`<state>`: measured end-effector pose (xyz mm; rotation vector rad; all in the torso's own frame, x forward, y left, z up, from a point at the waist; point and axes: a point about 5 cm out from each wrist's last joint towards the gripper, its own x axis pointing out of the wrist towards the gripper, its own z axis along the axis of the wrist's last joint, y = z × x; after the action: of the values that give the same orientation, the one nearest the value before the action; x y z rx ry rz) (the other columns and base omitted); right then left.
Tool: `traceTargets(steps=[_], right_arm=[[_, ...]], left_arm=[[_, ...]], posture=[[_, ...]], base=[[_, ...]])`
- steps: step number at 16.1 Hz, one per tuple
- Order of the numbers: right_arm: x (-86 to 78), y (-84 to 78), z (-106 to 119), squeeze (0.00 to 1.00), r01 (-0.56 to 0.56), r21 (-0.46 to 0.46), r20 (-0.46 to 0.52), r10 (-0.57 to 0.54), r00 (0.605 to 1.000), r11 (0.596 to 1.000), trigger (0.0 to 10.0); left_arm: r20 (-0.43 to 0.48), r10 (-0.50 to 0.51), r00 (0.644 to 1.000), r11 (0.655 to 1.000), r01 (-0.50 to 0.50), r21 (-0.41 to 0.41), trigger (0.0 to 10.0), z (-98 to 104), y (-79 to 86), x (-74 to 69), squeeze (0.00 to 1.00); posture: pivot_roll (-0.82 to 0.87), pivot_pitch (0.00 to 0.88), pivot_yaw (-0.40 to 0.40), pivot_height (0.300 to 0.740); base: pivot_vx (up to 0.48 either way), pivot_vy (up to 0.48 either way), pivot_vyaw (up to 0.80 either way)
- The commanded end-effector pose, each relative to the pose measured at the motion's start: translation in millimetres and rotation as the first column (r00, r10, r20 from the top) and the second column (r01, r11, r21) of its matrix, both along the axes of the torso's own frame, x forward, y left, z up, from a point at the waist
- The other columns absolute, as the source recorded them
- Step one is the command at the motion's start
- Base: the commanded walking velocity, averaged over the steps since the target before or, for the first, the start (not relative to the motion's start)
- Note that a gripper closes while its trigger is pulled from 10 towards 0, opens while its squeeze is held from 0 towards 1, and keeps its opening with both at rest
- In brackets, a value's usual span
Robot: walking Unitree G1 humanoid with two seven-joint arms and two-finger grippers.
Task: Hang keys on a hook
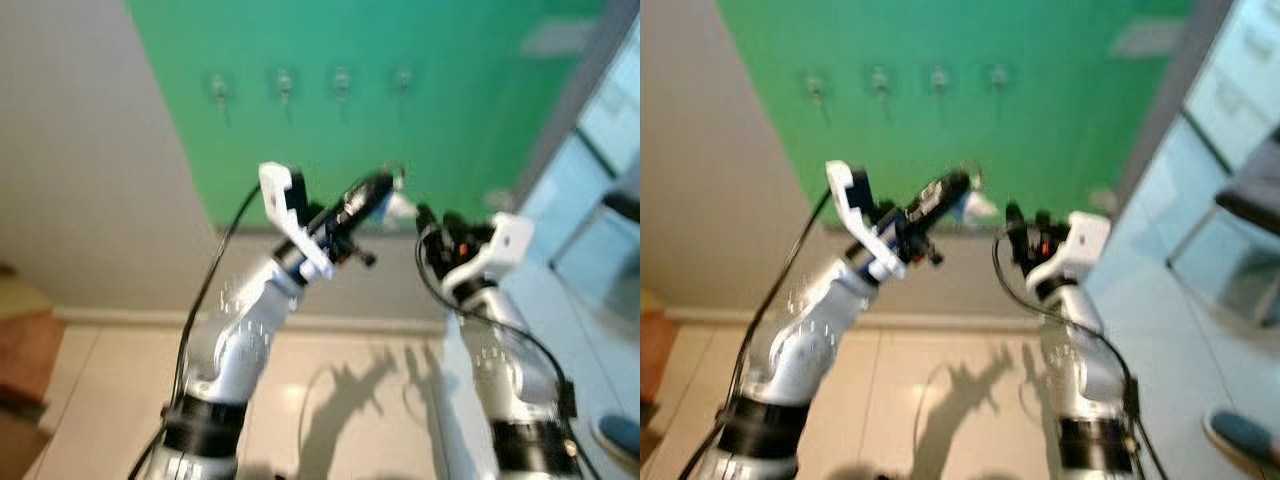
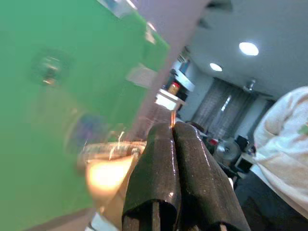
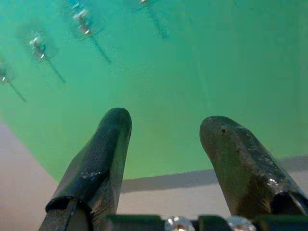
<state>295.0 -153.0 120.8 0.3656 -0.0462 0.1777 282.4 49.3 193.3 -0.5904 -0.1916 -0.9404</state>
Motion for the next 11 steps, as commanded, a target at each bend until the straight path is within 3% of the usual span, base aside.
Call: traceTargets(steps=[1,3,5,11], right_arm=[[-1.9,6.9,4,0.00,-0.032,-0.015,0.032,0.033,0.999,0.999,10.0],[-0.7,9.9,2,0.00,-0.036,-0.015,0.007,0.036,0.999,0.999,10.0],[-1.4,9.8,1,0.00,-0.042,-0.046,0.013,0.043,0.999,0.998,10.0],[-0.9,8.9,-2,0.00,-0.012,-0.028,-0.008,0.011,1.000,1.000,10.0]], left_arm=[[0.035,-0.006,0.999,1.000,0.006,-0.012,10.0,9,1.7,-0.3,0.00],[0.040,-0.010,0.999,1.000,0.011,-0.019,10.0,11,0.5,-0.1,0.00],[0.046,-0.011,0.999,1.000,0.012,-0.024,10.0,14,-0.6,1.0,0.00],[0.068,-0.030,0.997,0.999,0.033,-0.032,10.0,21,-2.4,3.1,0.00]], posture=[[-0.01,0.075,0.013,0.740],[-0.01,0.080,0.012,0.740],[-0.01,0.083,0.011,0.740],[0.00,0.091,0.019,0.740]], base=[[0.307,0.000,0.79],[0.307,0.000,0.00],[0.309,0.000,0.64],[0.308,0.000,0.00]])
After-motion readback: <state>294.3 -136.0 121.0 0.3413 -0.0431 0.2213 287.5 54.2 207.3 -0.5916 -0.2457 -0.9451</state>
